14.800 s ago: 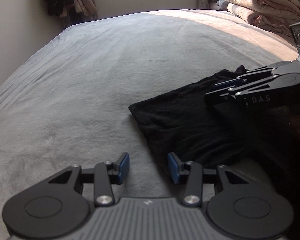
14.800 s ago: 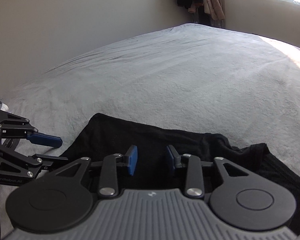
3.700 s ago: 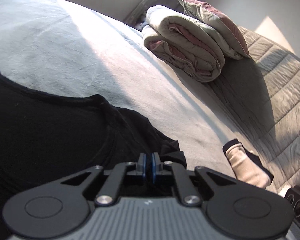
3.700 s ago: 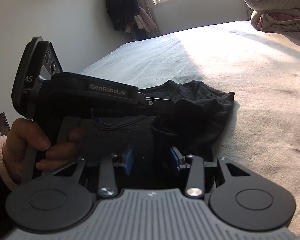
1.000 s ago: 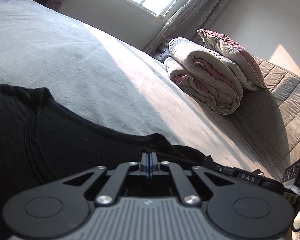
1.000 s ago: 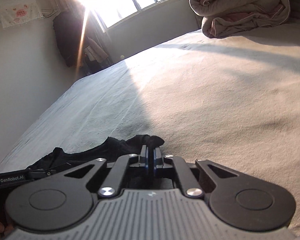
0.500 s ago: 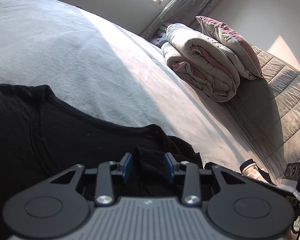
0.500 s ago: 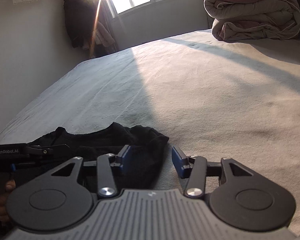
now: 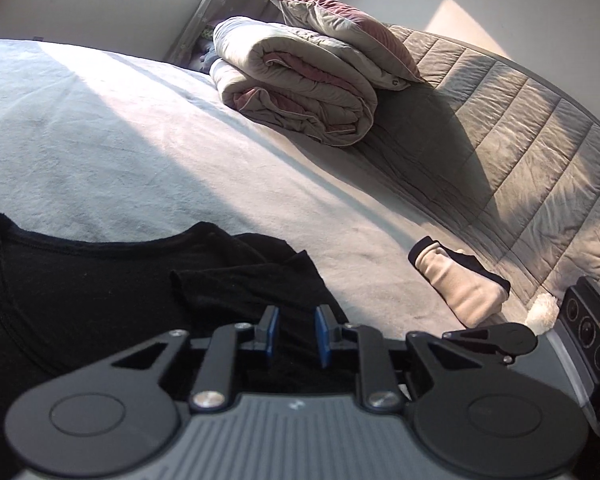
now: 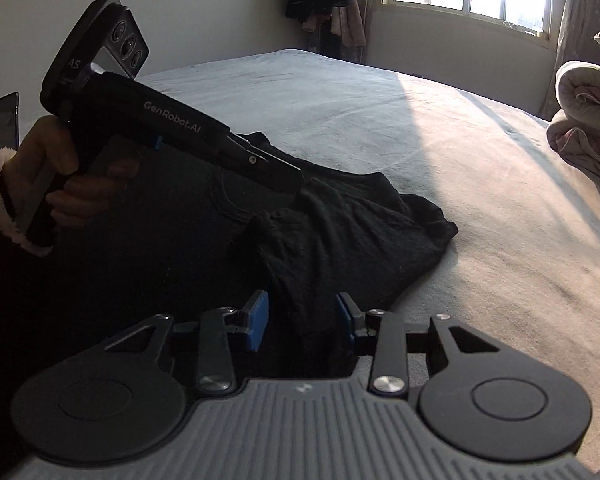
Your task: Fold clothes
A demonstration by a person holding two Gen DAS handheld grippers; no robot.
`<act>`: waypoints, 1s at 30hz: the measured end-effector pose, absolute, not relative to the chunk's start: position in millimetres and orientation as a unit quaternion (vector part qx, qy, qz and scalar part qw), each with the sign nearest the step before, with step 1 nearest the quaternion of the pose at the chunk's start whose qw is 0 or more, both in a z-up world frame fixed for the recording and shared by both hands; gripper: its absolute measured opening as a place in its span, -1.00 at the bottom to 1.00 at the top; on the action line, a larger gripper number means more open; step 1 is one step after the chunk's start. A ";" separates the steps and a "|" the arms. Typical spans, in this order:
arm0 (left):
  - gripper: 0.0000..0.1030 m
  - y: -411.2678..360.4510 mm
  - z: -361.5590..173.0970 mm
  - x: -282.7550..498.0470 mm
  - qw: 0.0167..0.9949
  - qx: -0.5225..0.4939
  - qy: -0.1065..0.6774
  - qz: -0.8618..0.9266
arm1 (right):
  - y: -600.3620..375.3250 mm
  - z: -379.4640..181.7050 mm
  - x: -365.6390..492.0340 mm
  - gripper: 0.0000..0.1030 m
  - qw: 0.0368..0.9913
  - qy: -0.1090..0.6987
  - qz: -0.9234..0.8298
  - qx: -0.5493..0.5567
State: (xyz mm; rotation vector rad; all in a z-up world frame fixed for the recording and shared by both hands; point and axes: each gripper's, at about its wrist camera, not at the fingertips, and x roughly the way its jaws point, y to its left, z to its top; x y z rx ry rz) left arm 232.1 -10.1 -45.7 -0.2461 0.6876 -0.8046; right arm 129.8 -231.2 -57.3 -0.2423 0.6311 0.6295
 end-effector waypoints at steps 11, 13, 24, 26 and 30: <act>-0.60 -39.0 -63.3 217.6 0.819 -0.013 0.384 -0.426 | -243.0 -63.3 130.1 -0.87 0.883 0.324 0.284 -0.184; -0.60 -37.0 -59.8 214.3 0.820 -0.010 0.377 -0.430 | -247.9 -60.0 130.8 -0.87 0.883 0.323 0.293 -0.173; -0.20 -33.9 -53.2 212.6 0.819 -0.042 0.339 -0.461 | -294.9 -69.6 181.0 -0.20 0.903 0.331 0.255 0.102; -0.20 -37.9 -59.4 215.7 0.817 -0.036 0.351 -0.457 | -286.9 -77.8 187.9 -0.20 0.902 0.333 0.250 0.116; -0.20 -43.7 -69.8 216.6 0.808 -0.018 0.372 -0.457 | -276.6 -83.3 197.0 -0.93 0.911 0.326 0.232 0.099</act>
